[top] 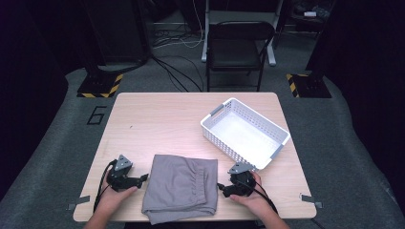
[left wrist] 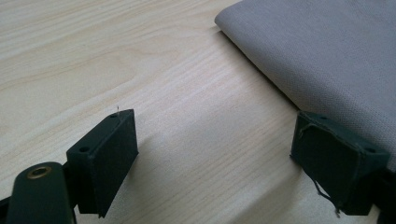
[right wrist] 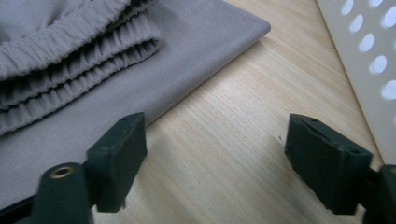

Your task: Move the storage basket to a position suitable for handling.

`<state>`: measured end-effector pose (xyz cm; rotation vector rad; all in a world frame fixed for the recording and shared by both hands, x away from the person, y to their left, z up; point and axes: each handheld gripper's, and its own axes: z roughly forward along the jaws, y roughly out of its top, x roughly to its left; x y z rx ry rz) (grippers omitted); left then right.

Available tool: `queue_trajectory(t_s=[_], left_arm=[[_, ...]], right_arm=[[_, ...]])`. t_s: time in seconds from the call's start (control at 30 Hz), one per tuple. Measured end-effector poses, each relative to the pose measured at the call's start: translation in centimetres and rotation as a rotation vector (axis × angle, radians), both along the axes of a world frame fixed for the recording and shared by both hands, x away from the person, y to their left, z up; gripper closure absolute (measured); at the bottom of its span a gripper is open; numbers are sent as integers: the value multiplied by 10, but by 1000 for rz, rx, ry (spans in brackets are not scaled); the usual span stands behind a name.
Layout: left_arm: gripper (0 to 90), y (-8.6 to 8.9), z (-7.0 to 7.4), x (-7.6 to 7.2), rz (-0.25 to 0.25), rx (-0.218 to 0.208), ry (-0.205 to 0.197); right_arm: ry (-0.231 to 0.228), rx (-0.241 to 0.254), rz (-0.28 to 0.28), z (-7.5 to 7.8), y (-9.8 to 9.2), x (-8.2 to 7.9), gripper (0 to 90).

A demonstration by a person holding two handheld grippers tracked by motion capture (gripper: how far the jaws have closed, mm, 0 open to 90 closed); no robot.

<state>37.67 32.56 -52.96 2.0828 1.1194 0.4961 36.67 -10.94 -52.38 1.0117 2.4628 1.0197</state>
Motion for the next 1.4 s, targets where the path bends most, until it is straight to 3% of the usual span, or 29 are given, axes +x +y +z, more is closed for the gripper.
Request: queue_trajectory(t_s=[0.1, 0.2, 0.3, 0.43, 0.73, 1.0, 1.17, 1.4], left_arm=[[143, -1, -1, 0, 8, -3, -9], [143, 0, 0, 0, 1, 0, -2], [144, 0, 0, 0, 3, 0, -4], [143, -1, -1, 0, 9, -1, -9], [143, -1, 0, 0, 9, 2, -9], [143, -1, -1, 0, 10, -1, -9], [143, -1, -1, 0, 10, -1, -9], [143, -1, -1, 0, 10, -1, -8]], right_arm=[[17, -11, -13, 4, 0, -2, 290], [5, -26, -12, 7, 0, -3, 298], [2, 8, -28, 14, -2, -6, 299], [-12, 17, -43, 26, -5, -9, 293], [7, 78, -100, 54, -15, -9, 318], [-26, 47, -116, 83, -25, -5, 316], [-30, 39, -147, 93, -37, 3, 315], [-16, 39, -232, 102, -62, 13, 296]])
